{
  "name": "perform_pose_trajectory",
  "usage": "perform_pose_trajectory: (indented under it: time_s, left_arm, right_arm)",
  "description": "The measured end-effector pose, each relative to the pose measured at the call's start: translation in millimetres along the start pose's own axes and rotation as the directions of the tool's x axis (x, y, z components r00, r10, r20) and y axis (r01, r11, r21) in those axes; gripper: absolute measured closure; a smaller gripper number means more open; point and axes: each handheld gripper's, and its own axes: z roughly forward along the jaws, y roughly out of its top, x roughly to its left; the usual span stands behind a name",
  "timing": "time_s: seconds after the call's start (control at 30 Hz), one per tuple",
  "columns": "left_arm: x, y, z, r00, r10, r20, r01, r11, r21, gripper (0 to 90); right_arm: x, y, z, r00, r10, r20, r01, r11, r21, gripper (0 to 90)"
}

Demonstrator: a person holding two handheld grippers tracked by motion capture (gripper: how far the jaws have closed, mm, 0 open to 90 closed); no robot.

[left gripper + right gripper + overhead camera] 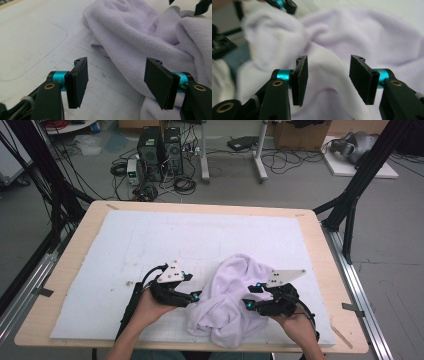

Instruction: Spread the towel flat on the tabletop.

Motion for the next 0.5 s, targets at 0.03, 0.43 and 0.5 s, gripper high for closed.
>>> perform_pose_trajectory:
  time_s: [0.03, 0.43, 0.5]
  left_arm:
    - [1.8, 0.3, 4.3, 1.0000, -0.002, 0.003, 0.002, 1.0000, 0.004, 37.5]
    - [3.2, -2.9, 48.4, 0.9954, -0.037, 0.088, 0.029, 0.9950, 0.095, 62.5]
    - [1.0, -3.4, 52.1, 0.9943, -0.023, 0.105, 0.011, 0.9935, 0.114, 76.5]
  right_arm:
    - [-3.1, -3.5, 3.2, 0.9999, -0.002, 0.014, 0.001, 1.000, 0.015, 47.1]
    - [-14.9, -35.1, 14.8, 0.9987, 0.039, 0.033, -0.042, 0.996, 0.083, 58.7]
    - [-15.5, -32.8, 14.4, 0.9991, 0.035, 0.026, -0.037, 0.996, 0.076, 59.3]
